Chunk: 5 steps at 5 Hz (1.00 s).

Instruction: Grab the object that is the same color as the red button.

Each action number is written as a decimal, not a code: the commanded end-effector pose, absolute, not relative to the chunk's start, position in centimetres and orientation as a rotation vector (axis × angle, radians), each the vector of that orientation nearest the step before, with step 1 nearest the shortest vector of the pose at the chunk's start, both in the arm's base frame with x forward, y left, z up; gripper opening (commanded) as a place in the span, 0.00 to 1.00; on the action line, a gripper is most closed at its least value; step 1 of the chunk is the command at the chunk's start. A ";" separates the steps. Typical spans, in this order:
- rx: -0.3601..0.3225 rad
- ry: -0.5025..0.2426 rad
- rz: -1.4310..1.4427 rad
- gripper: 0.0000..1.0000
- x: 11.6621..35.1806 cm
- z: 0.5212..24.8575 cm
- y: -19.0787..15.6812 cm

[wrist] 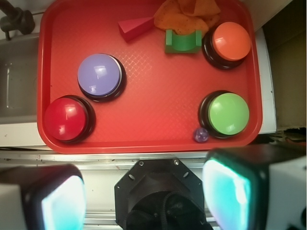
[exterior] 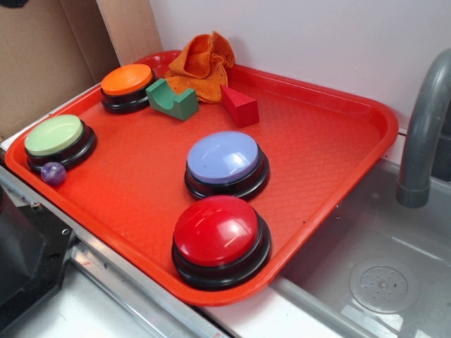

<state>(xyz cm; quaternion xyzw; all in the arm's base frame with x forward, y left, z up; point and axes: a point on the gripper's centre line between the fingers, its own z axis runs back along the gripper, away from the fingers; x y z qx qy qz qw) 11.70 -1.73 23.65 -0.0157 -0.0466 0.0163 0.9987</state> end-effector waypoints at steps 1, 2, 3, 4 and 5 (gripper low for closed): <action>-0.031 -0.093 0.033 1.00 11.7 23.6 -1.7; -0.054 -0.071 0.046 1.00 14.0 23.3 -2.3; -0.069 -0.109 0.135 1.00 16.2 23.0 -2.5; -0.026 -0.139 0.308 1.00 18.4 22.7 -2.2; -0.035 -0.182 0.482 1.00 21.7 21.2 -1.7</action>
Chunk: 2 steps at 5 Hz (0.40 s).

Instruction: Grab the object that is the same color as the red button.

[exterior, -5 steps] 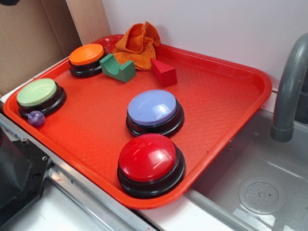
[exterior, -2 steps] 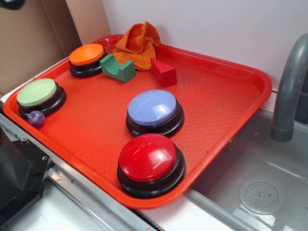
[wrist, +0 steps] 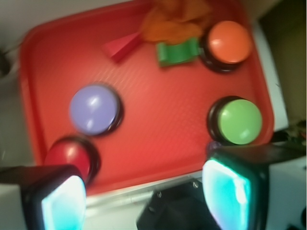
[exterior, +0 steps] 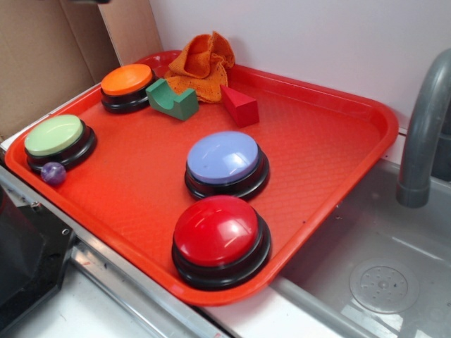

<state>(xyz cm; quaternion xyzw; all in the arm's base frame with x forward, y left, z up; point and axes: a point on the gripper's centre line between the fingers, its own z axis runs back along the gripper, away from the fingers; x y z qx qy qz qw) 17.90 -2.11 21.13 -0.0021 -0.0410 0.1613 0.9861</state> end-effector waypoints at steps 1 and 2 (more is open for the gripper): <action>-0.067 -0.199 0.601 1.00 24.2 19.1 -1.2; -0.043 -0.179 0.754 1.00 27.1 15.9 -0.9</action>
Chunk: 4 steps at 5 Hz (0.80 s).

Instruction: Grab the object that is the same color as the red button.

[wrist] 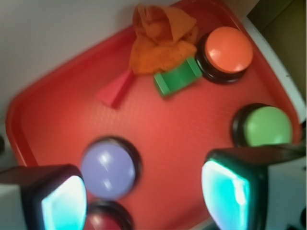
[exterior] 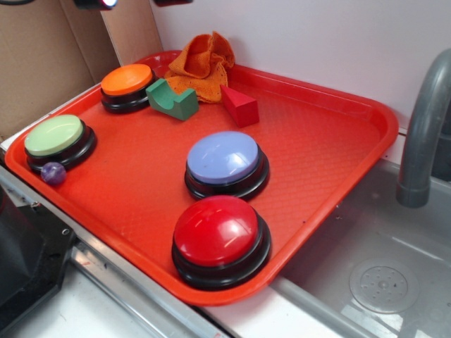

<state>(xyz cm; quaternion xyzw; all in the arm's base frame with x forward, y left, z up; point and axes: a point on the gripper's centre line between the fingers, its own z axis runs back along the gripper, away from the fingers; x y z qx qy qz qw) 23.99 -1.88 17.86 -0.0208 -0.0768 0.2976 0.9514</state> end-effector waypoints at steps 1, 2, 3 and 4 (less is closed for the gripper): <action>-0.040 -0.185 0.845 1.00 28.7 14.0 -0.6; -0.015 -0.180 0.931 1.00 30.3 11.3 -0.4; 0.036 -0.185 1.043 1.00 31.1 8.9 -0.3; 0.068 -0.191 1.137 1.00 31.7 7.4 -0.2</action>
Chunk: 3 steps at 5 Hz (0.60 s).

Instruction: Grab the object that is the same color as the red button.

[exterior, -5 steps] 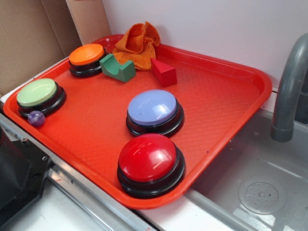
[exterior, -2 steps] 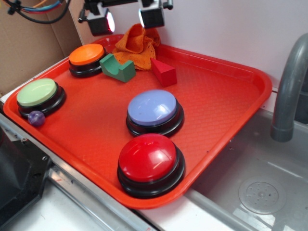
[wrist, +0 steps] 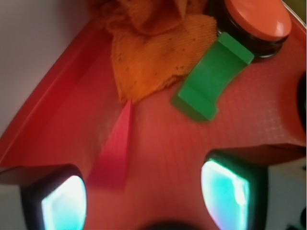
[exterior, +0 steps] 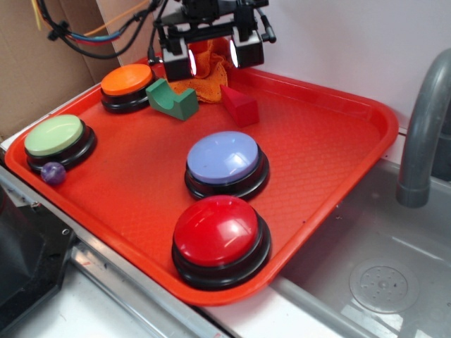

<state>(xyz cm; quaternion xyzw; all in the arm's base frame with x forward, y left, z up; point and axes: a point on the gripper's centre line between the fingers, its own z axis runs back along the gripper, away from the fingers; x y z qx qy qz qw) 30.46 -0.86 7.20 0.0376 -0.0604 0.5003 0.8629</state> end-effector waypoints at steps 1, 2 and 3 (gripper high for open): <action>0.100 -0.177 1.172 1.00 31.6 5.5 0.0; 0.090 -0.165 1.155 1.00 31.8 4.2 -0.3; 0.051 -0.162 1.138 1.00 31.9 3.6 -0.9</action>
